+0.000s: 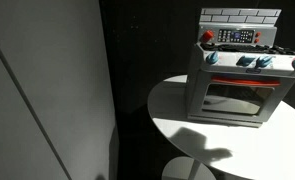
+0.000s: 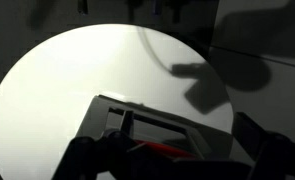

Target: Push the top right button on the toy stove

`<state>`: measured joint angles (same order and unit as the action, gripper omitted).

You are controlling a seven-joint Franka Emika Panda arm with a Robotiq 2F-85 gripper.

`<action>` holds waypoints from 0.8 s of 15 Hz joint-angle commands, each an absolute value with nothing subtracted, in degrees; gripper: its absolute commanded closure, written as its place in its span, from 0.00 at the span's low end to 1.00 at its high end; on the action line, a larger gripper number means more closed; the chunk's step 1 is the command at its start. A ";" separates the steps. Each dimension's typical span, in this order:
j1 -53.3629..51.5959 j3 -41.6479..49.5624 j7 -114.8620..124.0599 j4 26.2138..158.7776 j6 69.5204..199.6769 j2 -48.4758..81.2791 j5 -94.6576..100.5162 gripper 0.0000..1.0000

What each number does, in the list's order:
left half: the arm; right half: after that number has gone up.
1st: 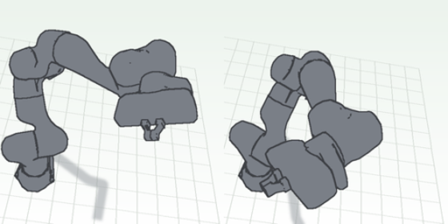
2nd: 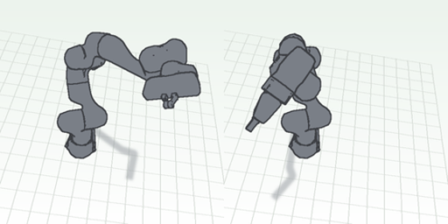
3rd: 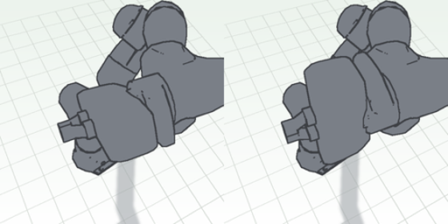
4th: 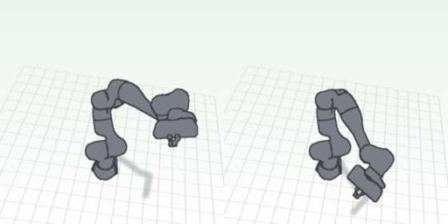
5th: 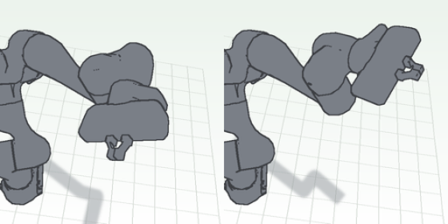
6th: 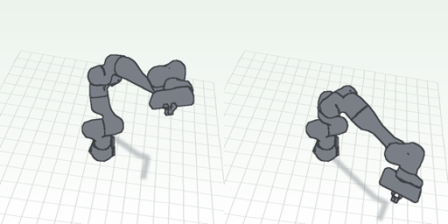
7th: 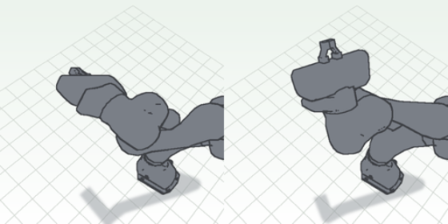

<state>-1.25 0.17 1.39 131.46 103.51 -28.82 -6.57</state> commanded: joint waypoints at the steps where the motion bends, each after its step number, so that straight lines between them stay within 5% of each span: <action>1: -1.01 -0.01 1.30 131.36 103.42 -28.84 -6.66 0.00; 12: -0.42 -0.20 2.62 129.50 104.66 -27.47 -6.03 0.00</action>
<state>-1.20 0.17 1.40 131.41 104.26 -28.74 -6.51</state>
